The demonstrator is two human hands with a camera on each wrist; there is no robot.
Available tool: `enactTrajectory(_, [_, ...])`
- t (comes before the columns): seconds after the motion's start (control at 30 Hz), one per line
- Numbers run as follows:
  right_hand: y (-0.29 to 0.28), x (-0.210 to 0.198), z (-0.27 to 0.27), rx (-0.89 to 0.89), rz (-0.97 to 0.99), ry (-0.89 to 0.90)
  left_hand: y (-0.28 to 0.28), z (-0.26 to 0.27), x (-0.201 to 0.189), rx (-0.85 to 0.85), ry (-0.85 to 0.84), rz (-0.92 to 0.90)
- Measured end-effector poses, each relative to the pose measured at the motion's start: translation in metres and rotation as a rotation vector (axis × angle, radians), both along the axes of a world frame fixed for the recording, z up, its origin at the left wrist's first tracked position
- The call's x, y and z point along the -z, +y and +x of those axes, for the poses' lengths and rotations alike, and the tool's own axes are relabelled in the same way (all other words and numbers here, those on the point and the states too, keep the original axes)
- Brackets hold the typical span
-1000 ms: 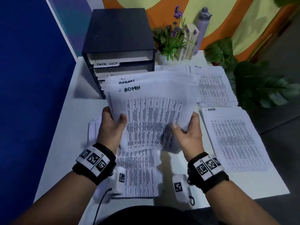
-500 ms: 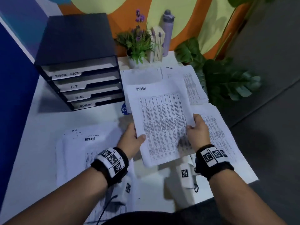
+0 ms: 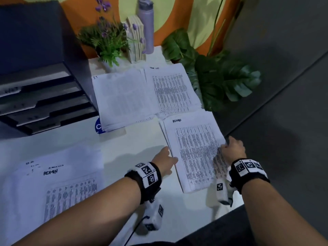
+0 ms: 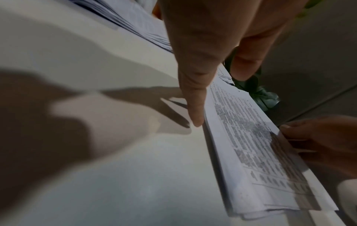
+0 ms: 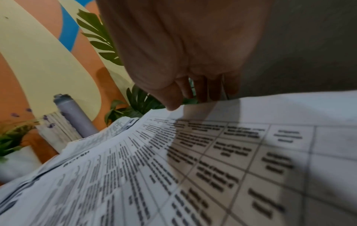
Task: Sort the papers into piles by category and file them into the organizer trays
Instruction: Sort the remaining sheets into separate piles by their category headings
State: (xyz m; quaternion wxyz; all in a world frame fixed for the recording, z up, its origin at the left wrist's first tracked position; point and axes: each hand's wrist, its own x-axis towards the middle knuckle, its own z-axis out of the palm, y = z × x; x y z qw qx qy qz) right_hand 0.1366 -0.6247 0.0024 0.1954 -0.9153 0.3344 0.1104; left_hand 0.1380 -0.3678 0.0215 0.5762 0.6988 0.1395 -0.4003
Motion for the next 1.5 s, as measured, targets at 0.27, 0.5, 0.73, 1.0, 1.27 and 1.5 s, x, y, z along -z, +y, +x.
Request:
enactTrajectory(0.27, [-0.012, 0.005, 0.012, 0.075, 0.147, -0.244, -0.019, 0.003, 0.008, -0.119, 0.113, -0.151])
enactTrajectory(0.5, [0.006, -0.034, -0.003, 0.138, 0.759, -0.697, -0.008, 0.025, -0.007, -0.295, -0.23, -0.153])
enactTrajectory(0.73, [0.037, -0.08, 0.005, 0.02, 1.054, -0.965, 0.007, 0.04, -0.054, -0.406, -0.682, -0.079])
enactTrajectory(1.0, [0.06, -0.052, -0.019, 0.007, 0.979, -0.836, 0.007, 0.018, -0.048, -0.321, -0.686, -0.056])
enactTrajectory(1.27, [0.058, -0.038, -0.015, 0.091, 0.495, -0.693, 0.0, 0.009, -0.032, -0.119, -0.634, 0.271])
enactTrajectory(1.5, [0.025, -0.024, -0.007, -0.149, 0.169, -0.173, -0.003, -0.009, -0.006, 0.126, -0.259, 0.219])
